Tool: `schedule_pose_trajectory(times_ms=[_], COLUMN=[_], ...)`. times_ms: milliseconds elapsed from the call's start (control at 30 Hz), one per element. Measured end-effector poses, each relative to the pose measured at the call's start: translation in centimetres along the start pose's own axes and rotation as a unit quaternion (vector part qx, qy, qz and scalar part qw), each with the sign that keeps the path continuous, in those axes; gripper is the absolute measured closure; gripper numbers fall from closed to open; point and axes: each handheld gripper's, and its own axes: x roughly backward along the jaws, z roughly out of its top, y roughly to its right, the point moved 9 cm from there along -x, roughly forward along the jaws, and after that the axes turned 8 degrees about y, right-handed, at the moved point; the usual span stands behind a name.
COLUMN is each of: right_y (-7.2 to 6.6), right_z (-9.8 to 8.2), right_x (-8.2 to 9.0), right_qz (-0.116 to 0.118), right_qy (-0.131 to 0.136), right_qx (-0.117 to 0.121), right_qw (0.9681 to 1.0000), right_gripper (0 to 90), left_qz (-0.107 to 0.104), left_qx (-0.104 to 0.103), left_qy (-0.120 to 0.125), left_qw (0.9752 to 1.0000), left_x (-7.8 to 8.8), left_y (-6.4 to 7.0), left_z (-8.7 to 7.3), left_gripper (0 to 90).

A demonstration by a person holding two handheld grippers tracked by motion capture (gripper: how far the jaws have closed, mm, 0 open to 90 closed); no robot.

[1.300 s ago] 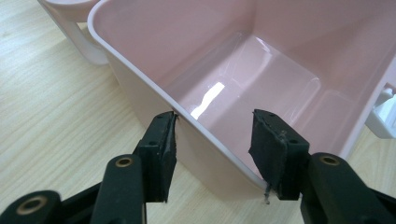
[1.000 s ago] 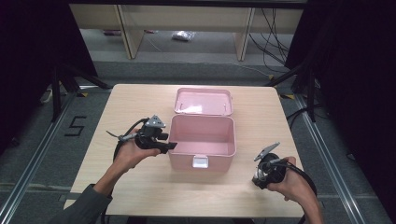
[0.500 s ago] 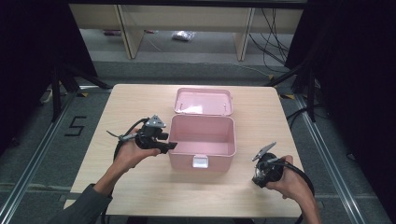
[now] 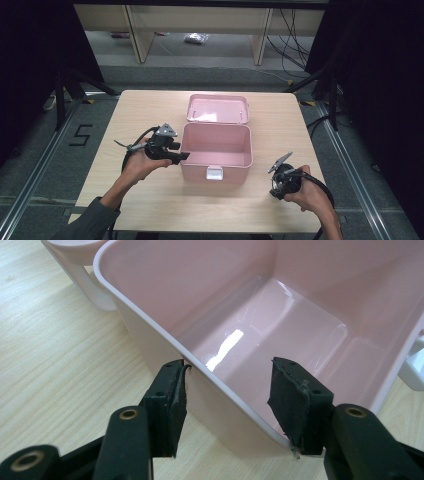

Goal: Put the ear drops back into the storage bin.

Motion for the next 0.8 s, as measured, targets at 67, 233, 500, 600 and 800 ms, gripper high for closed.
schedule_pose_trajectory(times_ms=[67, 233, 500, 600, 800], right_y=[0.1, 0.0, -0.2, -0.3, -0.4], right_z=[0.0, 0.1, 0.6, 0.7, 1.4], right_x=[0.0, 0.1, 0.5, 1.0, 2.0], right_qz=[-0.003, 0.001, -0.002, 0.004, 0.01], right_qy=[-0.003, -0.007, -0.001, 0.004, 0.017], right_qx=[0.003, 0.007, 0.017, 0.017, 0.023], right_qw=[1.0, 1.0, 0.9999, 0.9998, 0.9995], right_gripper=[59.9, 60.3, 60.4, 60.4, 60.5], left_qz=[-0.001, 0.003, 0.005, 0.0, 0.005], left_qx=[0.001, 0.018, 0.018, 0.0, 0.022], left_qy=[0.0, -0.007, -0.008, -0.001, -0.007], left_qw=[1.0, 0.9998, 0.9998, 1.0, 0.9997], left_x=[0.0, 0.1, 0.1, 0.0, 0.1], left_y=[0.0, 0.2, 0.2, 0.0, 0.3], left_z=[0.0, -0.2, -0.2, 0.0, -0.2], left_gripper=[48.6, 48.6, 48.6, 48.6, 48.8])
